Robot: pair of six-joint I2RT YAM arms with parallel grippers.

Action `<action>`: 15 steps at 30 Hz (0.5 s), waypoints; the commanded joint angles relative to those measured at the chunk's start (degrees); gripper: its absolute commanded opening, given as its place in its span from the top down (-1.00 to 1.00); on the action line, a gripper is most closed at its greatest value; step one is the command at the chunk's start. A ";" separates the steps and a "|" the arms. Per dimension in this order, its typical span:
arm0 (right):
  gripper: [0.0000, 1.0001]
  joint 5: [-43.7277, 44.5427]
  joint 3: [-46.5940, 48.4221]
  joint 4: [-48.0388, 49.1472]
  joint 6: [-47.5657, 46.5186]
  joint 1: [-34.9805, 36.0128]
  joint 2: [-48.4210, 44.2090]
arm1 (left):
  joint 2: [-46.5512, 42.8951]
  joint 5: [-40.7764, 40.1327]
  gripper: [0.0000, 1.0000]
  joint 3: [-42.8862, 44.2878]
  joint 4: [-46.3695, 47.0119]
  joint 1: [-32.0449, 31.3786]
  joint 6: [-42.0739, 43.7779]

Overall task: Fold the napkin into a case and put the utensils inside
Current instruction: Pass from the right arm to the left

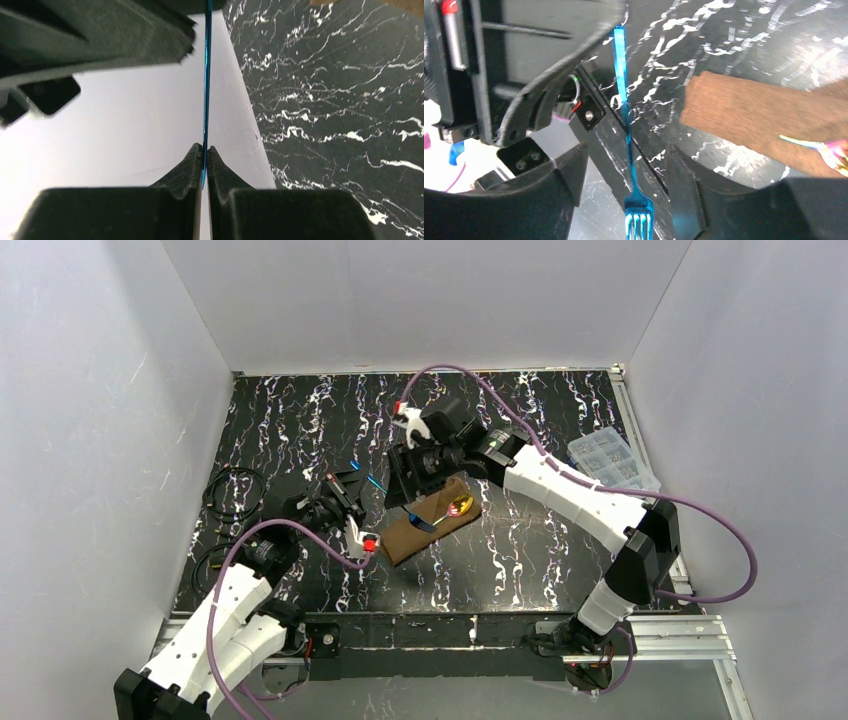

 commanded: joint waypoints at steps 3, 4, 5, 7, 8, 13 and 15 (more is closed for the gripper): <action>-0.64 12.89 -8.06 7.18 18.44 -12.35 -8.93 | 1.89 -12.60 1.00 -2.31 6.29 -0.49 1.73; -0.68 14.75 -10.60 9.84 21.15 -13.17 -11.14 | 2.43 -14.73 1.00 -2.69 8.56 -0.99 1.91; -0.69 16.56 -12.36 11.94 23.28 -13.48 -13.06 | 2.98 -17.05 1.00 -2.67 9.07 -1.48 2.18; -0.65 18.61 -14.20 13.78 26.95 -13.54 -14.62 | 4.21 -21.39 1.00 -1.94 9.20 -2.72 1.28; -0.61 18.87 -14.61 14.02 28.25 -13.46 -14.49 | 4.86 -23.56 1.00 -1.42 9.27 -3.34 0.66; -0.54 20.16 -18.24 16.68 34.26 -12.73 -13.06 | 7.64 -30.70 1.00 0.82 10.10 -5.68 -1.28; -0.51 20.30 -19.98 19.23 36.40 -12.18 -12.68 | 8.54 -33.51 1.00 1.66 10.20 -6.74 -1.93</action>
